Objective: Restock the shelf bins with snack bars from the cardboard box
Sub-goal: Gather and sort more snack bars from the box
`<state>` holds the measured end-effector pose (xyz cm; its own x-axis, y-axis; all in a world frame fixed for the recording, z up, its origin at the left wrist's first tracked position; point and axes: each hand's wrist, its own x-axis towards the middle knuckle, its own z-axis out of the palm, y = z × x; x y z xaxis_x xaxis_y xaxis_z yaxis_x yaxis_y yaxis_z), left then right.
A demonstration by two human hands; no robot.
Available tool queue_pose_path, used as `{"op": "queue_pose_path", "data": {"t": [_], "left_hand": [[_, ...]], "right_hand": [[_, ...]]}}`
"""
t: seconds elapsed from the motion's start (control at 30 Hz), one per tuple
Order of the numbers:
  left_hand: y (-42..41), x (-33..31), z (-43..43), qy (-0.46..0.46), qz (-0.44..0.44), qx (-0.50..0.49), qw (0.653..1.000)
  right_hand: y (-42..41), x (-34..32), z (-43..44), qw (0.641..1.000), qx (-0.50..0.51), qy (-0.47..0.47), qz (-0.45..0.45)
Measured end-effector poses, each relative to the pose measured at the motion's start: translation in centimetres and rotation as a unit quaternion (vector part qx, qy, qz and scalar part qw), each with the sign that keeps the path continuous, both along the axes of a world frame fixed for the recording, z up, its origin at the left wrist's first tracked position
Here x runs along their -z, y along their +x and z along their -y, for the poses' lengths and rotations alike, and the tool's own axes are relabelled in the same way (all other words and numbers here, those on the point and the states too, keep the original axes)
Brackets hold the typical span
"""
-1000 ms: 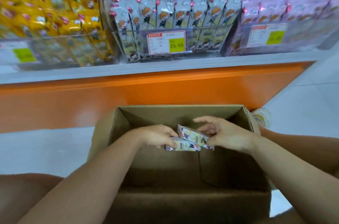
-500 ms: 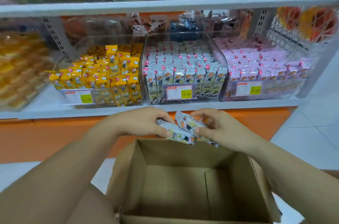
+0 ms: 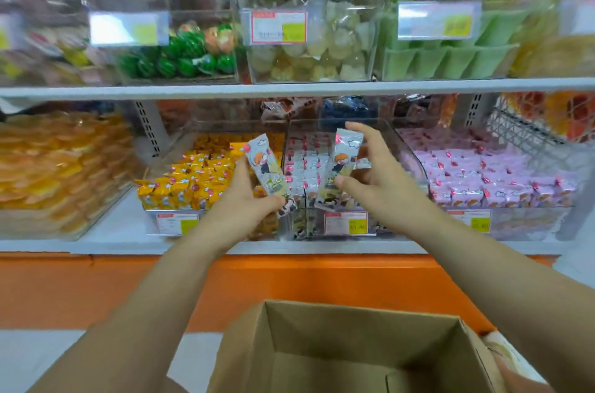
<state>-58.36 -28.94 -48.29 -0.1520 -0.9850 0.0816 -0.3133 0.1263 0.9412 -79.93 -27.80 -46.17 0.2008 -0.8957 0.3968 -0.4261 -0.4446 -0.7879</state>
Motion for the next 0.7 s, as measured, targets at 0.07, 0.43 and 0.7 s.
{"op": "queue_pose_path", "data": {"t": [0.07,0.43,0.7], "left_hand": [[-0.4,-0.5,0.6,-0.049,0.009,-0.029,0.998],[-1.8,0.1,3.4,-0.125,0.091,-0.055,0.986],[-2.4,1.3,4.2,-0.183,0.279,-0.033,0.942]], "right_hand": [[1.0,0.2,1.6,1.0,-0.008,-0.002,-0.008],[2.1,2.2,5.9,0.975,0.033,0.014,-0.217],[1.2,1.3,7.7,0.955,-0.019,0.066,-0.29]]}}
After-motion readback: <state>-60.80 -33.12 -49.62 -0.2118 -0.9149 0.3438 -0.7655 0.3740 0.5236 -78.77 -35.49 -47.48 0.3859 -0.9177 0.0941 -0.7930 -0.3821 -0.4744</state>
